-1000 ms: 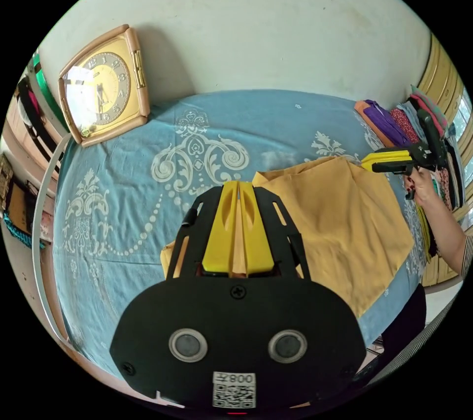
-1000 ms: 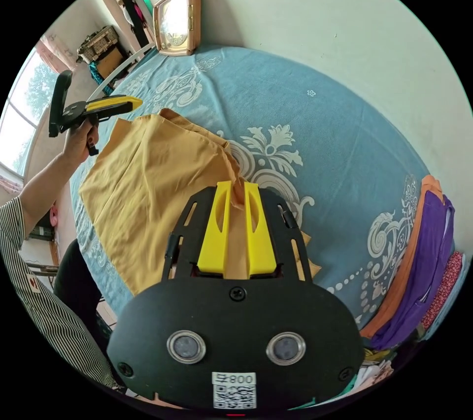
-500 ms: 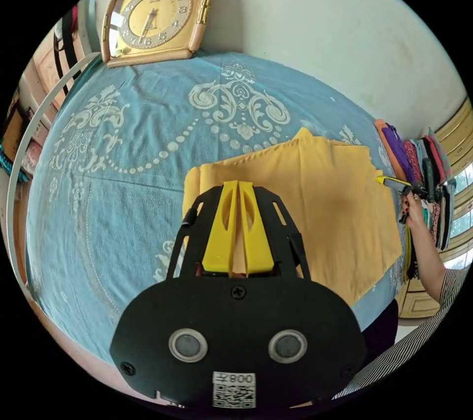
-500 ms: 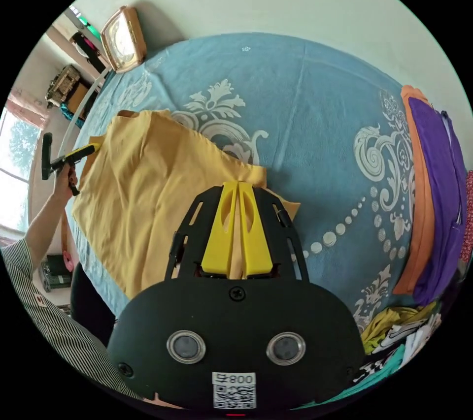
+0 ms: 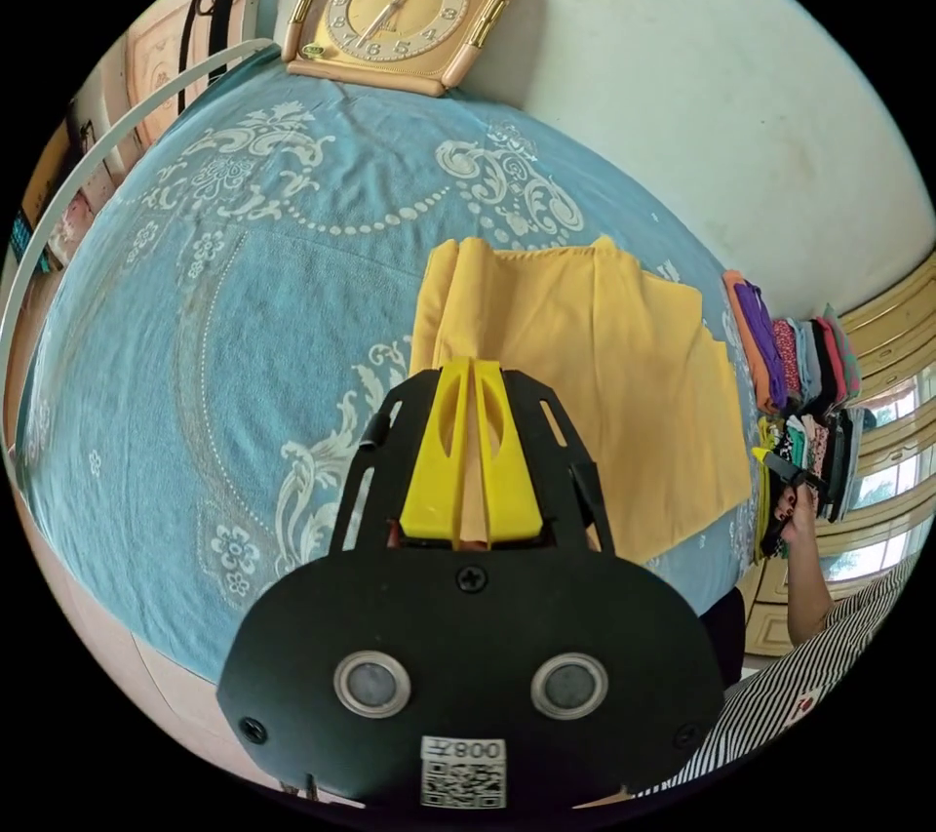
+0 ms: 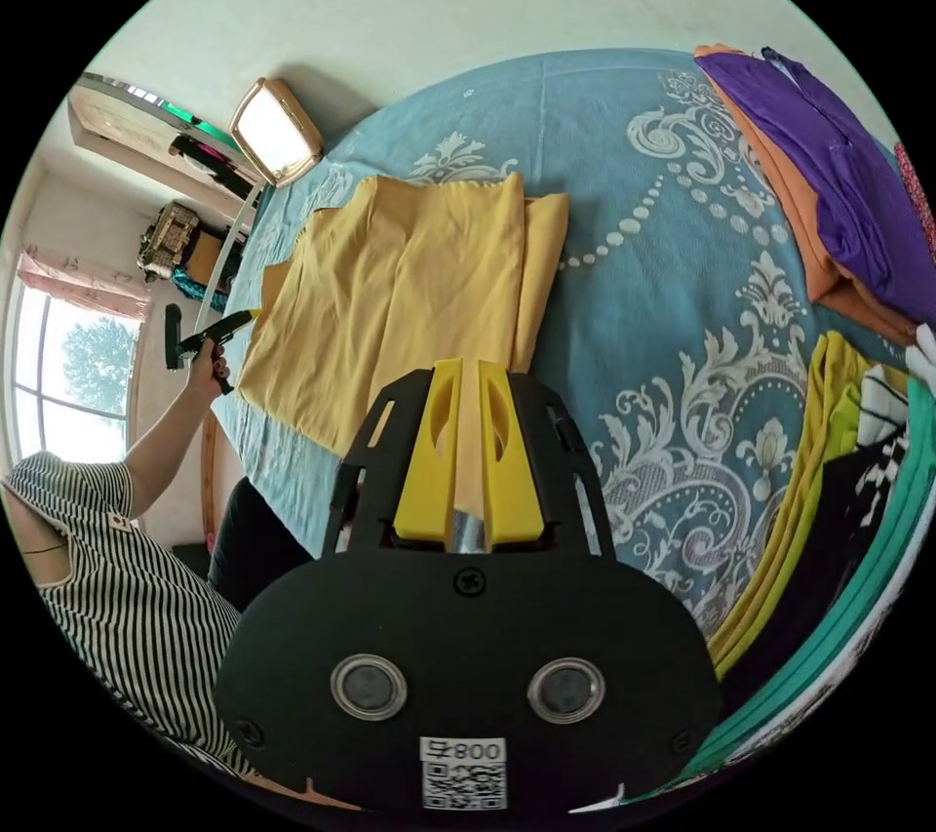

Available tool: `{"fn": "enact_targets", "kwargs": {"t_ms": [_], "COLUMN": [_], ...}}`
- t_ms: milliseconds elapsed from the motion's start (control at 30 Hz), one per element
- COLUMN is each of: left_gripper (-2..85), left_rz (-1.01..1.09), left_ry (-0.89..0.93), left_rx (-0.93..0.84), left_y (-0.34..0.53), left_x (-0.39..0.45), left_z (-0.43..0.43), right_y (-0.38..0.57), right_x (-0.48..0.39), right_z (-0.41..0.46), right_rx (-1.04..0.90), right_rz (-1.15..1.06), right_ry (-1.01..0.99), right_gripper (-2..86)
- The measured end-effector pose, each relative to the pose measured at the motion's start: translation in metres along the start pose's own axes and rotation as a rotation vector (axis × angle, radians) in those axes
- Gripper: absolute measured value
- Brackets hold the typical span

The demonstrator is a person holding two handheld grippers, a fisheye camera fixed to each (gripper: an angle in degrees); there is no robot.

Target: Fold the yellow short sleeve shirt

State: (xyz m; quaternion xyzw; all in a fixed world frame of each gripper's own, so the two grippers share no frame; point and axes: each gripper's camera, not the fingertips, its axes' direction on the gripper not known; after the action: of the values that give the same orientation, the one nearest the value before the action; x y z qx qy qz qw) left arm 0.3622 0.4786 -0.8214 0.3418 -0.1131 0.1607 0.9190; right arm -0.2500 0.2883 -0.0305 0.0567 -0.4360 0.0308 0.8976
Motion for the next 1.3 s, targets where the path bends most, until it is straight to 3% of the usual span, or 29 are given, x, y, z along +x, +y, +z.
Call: {"fn": "enact_targets", "kwargs": {"t_ms": [100, 333, 567, 767, 1000, 1300], "left_gripper": [0.7, 2.2, 1.1, 0.3, 0.3, 0.3], "left_rz": [-0.003, -0.063, -0.166, -0.138, -0.141, -0.213], "left_ry": [-0.015, -0.007, 0.038, 0.061, 0.044, 0.069], "left_rx": [-0.078, 0.009, -0.115, -0.093, -0.162, -0.123], "left_y": [0.007, 0.044, 0.069, 0.075, 0.086, 0.12], "left_x": [-0.006, -0.021, -0.043, -0.038, -0.034, -0.028], "left_z": [0.007, -0.013, 0.025, 0.04, 0.084, 0.126], "right_y": [0.02, 0.046, 0.048, 0.063, 0.076, 0.083], "right_x": [0.004, 0.012, 0.026, 0.029, 0.052, 0.066], "right_z": [0.001, -0.031, -0.016, -0.034, -0.023, -0.024], "right_rx": [-0.027, 0.037, -0.069, -0.036, -0.07, -0.073], "right_rz": [0.035, 0.08, 0.115, 0.109, 0.168, 0.209], "right_ry": [0.024, 0.079, 0.051, -0.01, -0.059, -0.126], "right_gripper": [4.1, 6.4, 5.1, 1.0, 0.5, 0.9]}}
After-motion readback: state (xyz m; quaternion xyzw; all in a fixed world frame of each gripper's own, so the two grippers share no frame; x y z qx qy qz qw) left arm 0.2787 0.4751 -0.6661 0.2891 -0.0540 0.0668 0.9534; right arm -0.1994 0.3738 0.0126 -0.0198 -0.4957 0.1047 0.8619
